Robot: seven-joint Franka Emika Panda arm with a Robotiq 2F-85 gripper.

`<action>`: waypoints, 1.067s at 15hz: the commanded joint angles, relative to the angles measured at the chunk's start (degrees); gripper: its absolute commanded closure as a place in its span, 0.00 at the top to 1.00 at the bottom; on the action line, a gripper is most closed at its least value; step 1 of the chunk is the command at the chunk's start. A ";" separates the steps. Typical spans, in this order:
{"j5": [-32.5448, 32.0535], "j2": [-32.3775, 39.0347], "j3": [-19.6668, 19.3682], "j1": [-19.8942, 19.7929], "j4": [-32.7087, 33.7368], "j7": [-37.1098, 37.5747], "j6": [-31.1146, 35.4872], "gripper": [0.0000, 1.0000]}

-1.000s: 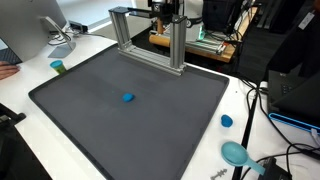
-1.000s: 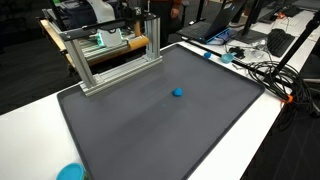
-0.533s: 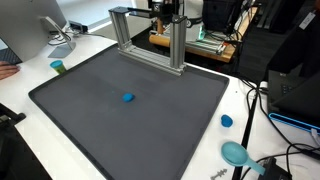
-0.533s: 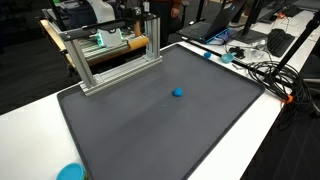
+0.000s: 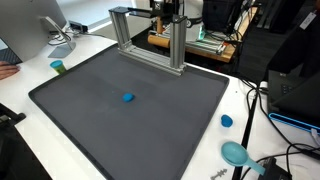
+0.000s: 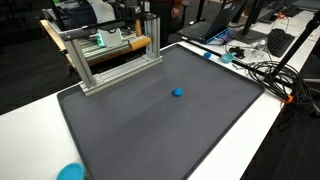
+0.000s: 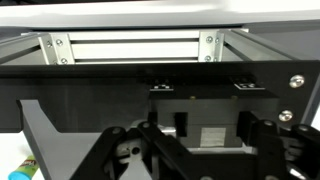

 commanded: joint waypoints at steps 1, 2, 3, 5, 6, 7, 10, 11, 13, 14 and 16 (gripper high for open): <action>-0.02 -1.67 1.03 0.20 0.00 1.42 -1.45 0.63; -0.14 -1.84 1.48 0.14 -0.42 1.99 -1.05 0.61; -0.11 -2.01 1.97 0.22 -1.02 2.64 -0.61 0.58; -0.36 -0.76 3.21 0.22 -0.10 4.10 -0.41 0.67; -0.62 -0.51 3.87 0.15 0.18 4.79 -0.43 0.66; -0.81 -0.44 4.50 0.03 0.18 5.65 -0.69 0.70; -0.89 -0.34 6.07 -0.19 0.02 8.41 -0.66 0.53; -0.80 -0.32 6.44 -0.18 -0.07 9.20 -0.59 0.42; -1.39 -0.64 6.82 -0.52 -0.70 10.38 -0.36 0.35; -1.60 -0.48 6.87 -0.71 -0.63 10.66 -0.18 0.30; -1.39 0.11 6.89 -0.58 -0.24 10.86 -0.40 0.28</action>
